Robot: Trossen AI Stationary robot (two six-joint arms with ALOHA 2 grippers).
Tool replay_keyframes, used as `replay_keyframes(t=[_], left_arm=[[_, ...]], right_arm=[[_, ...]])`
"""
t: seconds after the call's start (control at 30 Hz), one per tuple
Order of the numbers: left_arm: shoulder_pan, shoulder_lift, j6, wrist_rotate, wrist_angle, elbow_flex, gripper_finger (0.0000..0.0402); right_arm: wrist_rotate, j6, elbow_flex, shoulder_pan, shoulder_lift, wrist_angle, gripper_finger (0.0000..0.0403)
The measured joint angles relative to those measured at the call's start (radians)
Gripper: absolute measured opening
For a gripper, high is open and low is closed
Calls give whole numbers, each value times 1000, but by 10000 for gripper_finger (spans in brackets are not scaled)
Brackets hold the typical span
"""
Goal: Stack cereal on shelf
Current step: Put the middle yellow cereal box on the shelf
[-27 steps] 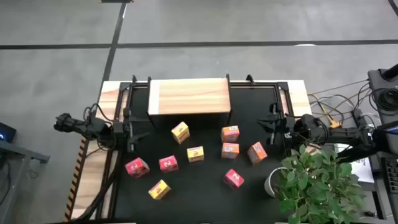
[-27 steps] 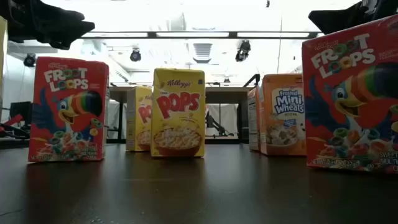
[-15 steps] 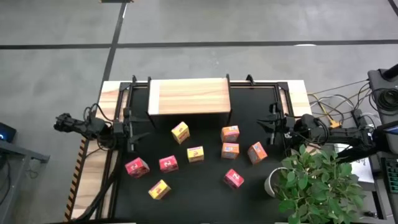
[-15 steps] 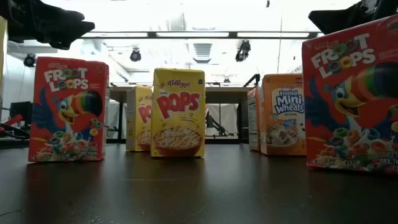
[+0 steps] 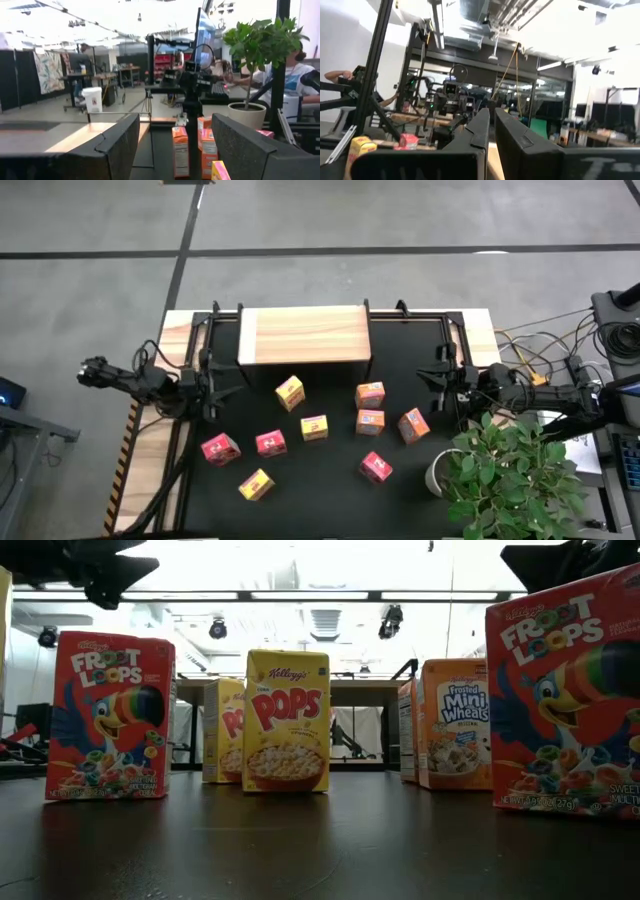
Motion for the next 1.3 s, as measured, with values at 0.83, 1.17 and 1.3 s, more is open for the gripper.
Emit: replay_keyframes(t=[0.83, 1.17, 1.3], left_arm=[[36, 948, -230, 25, -569, 790, 231], [120, 1204, -479, 220, -661, 958, 236], [121, 1294, -524, 240, -752, 1018, 253]], right_arm=[[156, -328, 115, 0, 0, 33, 18], [156, -363, 131, 0, 0, 23, 18], [156, -372, 131, 0, 0, 19, 18]])
